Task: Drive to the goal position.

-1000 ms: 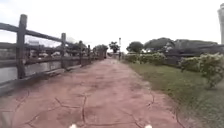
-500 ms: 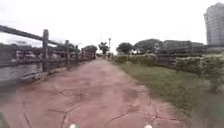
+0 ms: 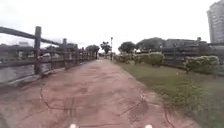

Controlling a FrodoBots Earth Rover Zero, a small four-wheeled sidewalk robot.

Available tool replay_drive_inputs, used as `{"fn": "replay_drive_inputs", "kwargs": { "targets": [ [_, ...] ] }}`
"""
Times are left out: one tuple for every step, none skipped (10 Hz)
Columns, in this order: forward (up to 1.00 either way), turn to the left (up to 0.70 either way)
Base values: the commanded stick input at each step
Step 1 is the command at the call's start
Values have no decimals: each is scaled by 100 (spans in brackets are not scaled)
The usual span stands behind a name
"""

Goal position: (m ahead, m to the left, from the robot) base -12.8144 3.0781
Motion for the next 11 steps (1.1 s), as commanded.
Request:
{"fn": "replay_drive_inputs", "kwargs": {
  "targets": [
    [93, 0],
    [93, 0],
    [93, 0],
    [93, 0],
    [93, 0],
    [93, 0],
    [93, 0],
    [93, 0],
    [93, 0],
    [93, 0],
    [93, 0]
  ]
}}
